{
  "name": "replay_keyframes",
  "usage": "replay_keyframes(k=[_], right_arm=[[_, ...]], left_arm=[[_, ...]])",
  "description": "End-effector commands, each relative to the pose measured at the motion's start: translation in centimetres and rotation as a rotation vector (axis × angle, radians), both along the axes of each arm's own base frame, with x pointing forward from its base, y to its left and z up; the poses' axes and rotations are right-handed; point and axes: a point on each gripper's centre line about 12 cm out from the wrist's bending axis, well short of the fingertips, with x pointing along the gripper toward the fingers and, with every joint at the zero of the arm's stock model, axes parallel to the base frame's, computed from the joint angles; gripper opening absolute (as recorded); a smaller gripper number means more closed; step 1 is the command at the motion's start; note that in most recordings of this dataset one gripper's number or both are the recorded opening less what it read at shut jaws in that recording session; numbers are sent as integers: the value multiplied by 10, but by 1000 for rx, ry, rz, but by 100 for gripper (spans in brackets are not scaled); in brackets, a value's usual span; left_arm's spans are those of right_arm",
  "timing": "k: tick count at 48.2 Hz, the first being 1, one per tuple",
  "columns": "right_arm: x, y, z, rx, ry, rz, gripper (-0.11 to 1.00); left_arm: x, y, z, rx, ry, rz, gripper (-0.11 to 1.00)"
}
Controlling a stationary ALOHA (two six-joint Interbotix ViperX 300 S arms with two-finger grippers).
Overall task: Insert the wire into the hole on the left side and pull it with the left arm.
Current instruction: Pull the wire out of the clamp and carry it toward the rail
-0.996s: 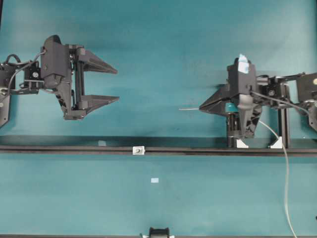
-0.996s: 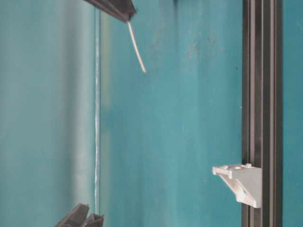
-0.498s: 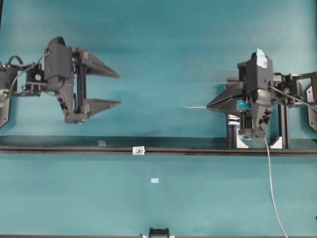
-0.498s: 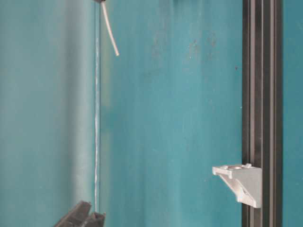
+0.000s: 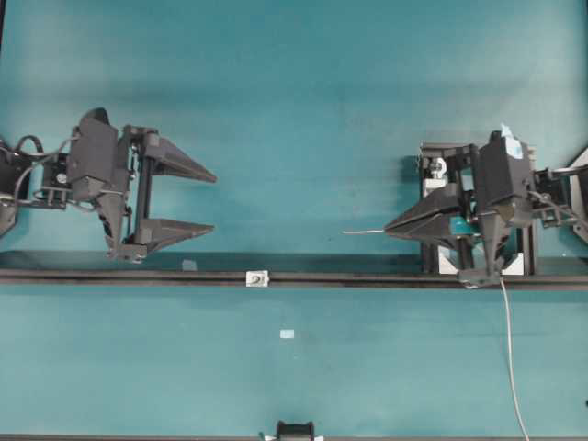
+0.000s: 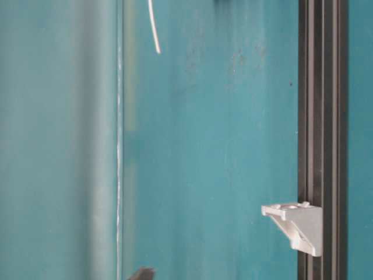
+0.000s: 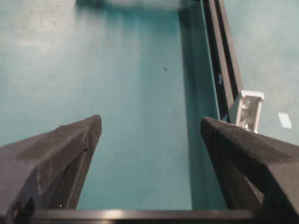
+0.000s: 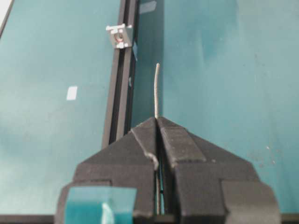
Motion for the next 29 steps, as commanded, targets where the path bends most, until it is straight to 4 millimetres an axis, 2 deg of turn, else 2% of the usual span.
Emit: replay_keyframes(k=[1,11,29], right_arm=[[6,4,0,0,-37,-3,3],[15,21,-10,-32,-60,-15,3],[24,55,-29,-105,-83,-121,3]], left_arm=[[5,-6,-4,-1,-12,-15,71],[12,-14,-17,3,-23,-38,70],[15,-36,-24,-8,-40,-92,70]])
